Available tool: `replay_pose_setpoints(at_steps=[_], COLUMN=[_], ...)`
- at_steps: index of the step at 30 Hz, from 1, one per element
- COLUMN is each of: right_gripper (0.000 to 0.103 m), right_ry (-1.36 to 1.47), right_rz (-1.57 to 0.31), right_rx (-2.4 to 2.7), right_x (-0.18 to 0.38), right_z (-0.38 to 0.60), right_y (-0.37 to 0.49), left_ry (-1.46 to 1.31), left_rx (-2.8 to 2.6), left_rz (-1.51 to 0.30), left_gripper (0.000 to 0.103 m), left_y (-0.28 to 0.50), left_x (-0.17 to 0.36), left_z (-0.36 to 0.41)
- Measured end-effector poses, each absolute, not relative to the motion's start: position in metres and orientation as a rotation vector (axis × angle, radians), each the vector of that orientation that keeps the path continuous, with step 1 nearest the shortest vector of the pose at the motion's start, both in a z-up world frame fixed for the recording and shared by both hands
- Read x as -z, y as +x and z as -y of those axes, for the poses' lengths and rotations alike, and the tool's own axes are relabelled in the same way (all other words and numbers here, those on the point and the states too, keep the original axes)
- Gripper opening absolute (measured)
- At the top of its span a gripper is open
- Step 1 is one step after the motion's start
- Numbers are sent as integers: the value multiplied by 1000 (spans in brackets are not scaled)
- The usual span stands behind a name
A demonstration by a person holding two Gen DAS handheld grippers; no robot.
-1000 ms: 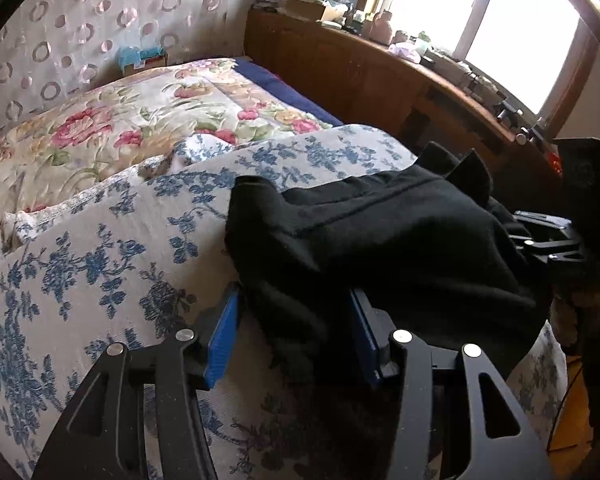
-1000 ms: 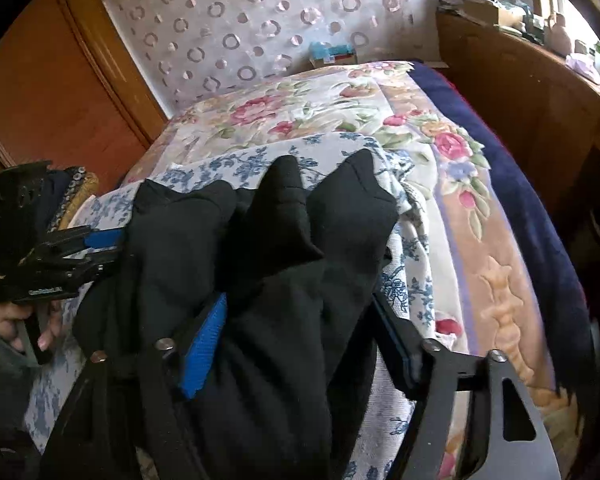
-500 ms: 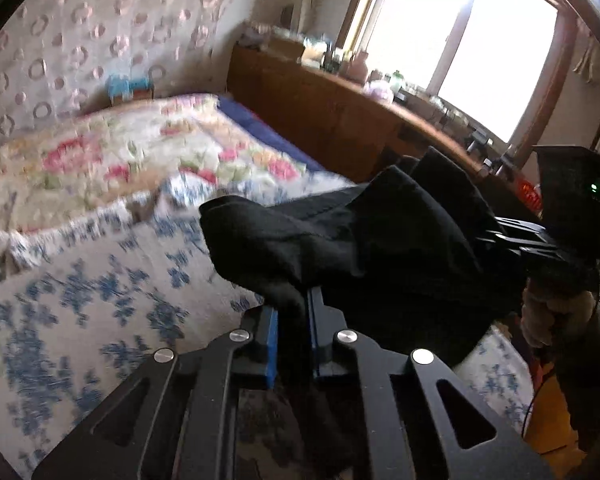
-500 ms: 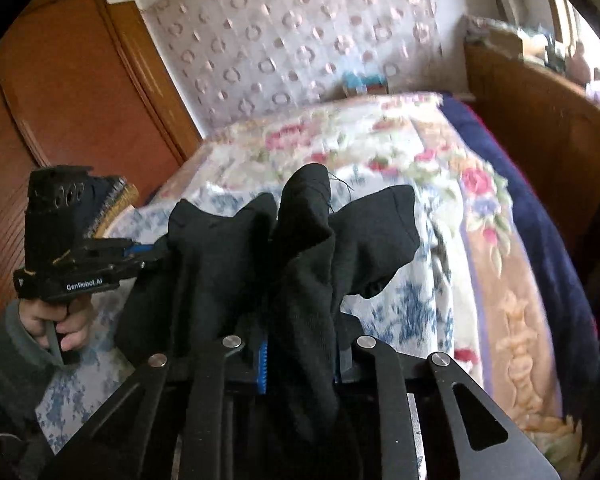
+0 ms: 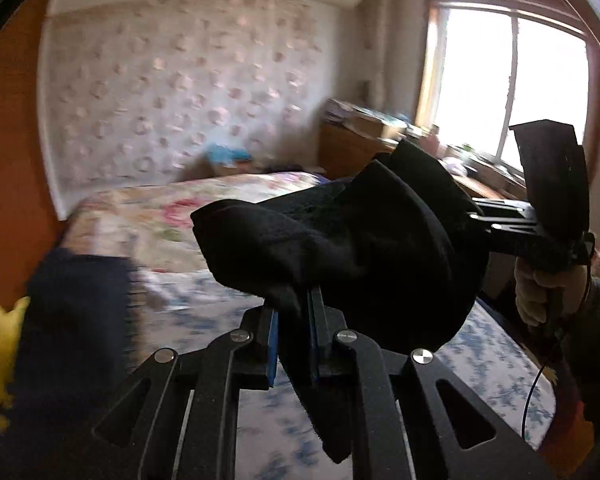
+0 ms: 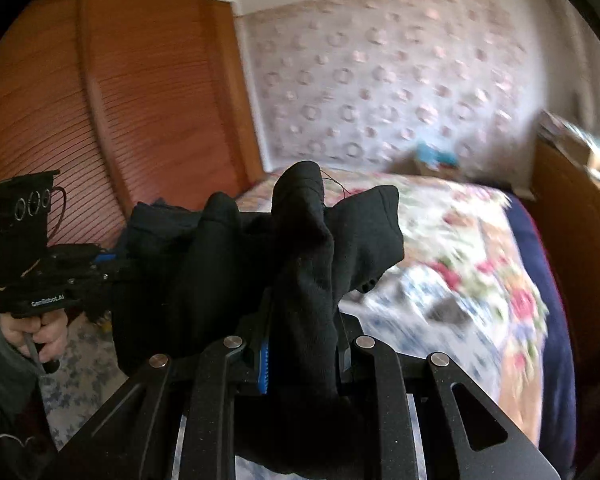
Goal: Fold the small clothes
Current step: 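Lift the folded T-shirt with both grippers and carry it toward the clothes stack, then lower the T-shirt onto the dark clothes stack and open both grippers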
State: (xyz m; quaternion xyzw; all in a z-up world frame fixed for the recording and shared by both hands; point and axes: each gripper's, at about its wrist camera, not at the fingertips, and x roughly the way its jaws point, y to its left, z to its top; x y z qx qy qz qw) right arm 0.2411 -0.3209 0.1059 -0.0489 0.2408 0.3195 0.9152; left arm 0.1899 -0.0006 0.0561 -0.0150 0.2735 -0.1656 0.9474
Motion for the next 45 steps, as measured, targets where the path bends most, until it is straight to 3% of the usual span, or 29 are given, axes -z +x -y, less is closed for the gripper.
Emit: replay_pose_setpoints(at_steps=[11, 24, 27, 28, 30, 34, 36, 38, 45], right_gripper=[21, 21, 28, 42, 48, 49, 49, 49, 50], right_ry=[-342, -568, -554, -546, -498, -424, -395, -369, -290], right_rz=[-425, -488, -498, -501, -492, -479, -482, -469, -455], right_rx=[-924, -1085, -1025, -983, -926, -896, -885, -869, -805], right_x=[-145, -112, -101, -97, -98, -96, -93, -91, -73], right_z=[142, -21, -20, -18, -17, 2, 12, 24, 61], right_y=[298, 383, 392, 394, 397, 388, 379, 362, 308], left_ry=[-102, -228, -224, -214, -192, -157, -145, -143, -113], left_rx=[10, -145, -159, -165, -170, -154, -158, -144, -125], left_rz=[-517, -619, -626, -626, -625, -576, -534, -496, -446], left_gripper=[12, 12, 12, 12, 17, 43, 49, 80, 86], left_y=[145, 122, 118, 118, 118, 109, 103, 97, 85], left_x=[-42, 39, 44, 43, 41, 31, 21, 13, -6], left_z=[-110, -155, -160, -159, -159, -162, -158, -154, -134])
